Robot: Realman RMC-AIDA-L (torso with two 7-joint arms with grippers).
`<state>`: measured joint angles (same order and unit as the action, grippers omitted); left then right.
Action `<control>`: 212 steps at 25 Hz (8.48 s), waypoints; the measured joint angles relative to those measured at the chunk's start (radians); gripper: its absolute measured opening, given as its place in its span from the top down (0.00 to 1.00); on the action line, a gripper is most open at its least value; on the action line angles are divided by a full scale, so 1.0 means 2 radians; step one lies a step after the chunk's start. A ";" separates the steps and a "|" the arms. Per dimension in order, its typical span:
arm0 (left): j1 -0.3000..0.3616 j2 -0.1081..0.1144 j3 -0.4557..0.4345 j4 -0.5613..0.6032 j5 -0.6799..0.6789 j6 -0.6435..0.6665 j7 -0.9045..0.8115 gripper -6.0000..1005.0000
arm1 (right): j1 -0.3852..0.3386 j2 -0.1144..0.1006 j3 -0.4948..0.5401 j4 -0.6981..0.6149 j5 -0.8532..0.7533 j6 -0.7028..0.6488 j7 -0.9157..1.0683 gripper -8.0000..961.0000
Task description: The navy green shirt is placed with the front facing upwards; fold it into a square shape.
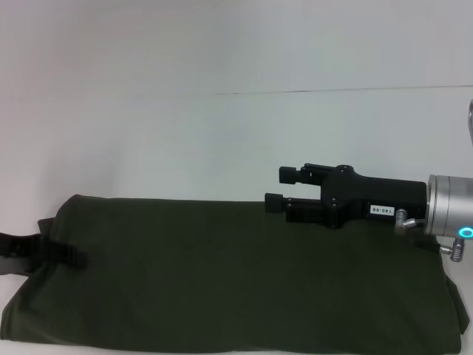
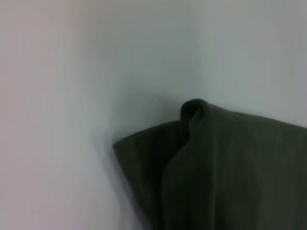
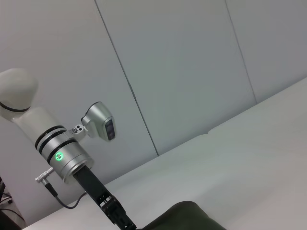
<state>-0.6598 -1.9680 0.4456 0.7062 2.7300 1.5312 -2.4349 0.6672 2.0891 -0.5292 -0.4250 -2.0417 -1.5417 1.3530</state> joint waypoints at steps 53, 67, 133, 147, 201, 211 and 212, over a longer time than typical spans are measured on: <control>-0.024 0.048 -0.010 0.105 0.050 0.023 -0.050 0.94 | -0.005 0.000 0.005 0.000 0.048 0.010 -0.003 0.18; -0.034 -0.059 0.001 0.282 -0.058 0.181 -0.091 0.94 | -0.011 0.000 0.005 0.004 0.068 0.027 -0.013 0.18; 0.105 -0.080 -0.005 -0.041 -0.368 0.125 0.474 0.05 | -0.026 -0.070 -0.076 -0.102 -0.047 -0.023 0.423 0.19; 0.103 -0.098 -0.039 -0.098 -0.435 0.052 0.611 0.06 | -0.029 -0.052 -0.076 -0.064 -0.049 -0.037 0.411 0.19; 0.127 -0.098 0.030 0.047 -0.337 0.082 0.601 0.08 | 0.005 -0.029 -0.178 -0.039 -0.076 0.114 0.439 0.57; 0.127 -0.098 0.030 0.045 -0.342 0.077 0.601 0.08 | 0.010 -0.032 -0.171 -0.043 -0.072 0.111 0.439 0.94; 0.127 -0.098 0.030 0.044 -0.342 0.076 0.602 0.08 | 0.011 -0.032 -0.167 -0.043 -0.072 0.110 0.439 0.94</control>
<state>-0.4064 -2.1644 0.5046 0.7942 2.0454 1.6823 -1.2314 0.6895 2.0248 -0.8635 -0.5117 -2.1852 -1.3217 2.2303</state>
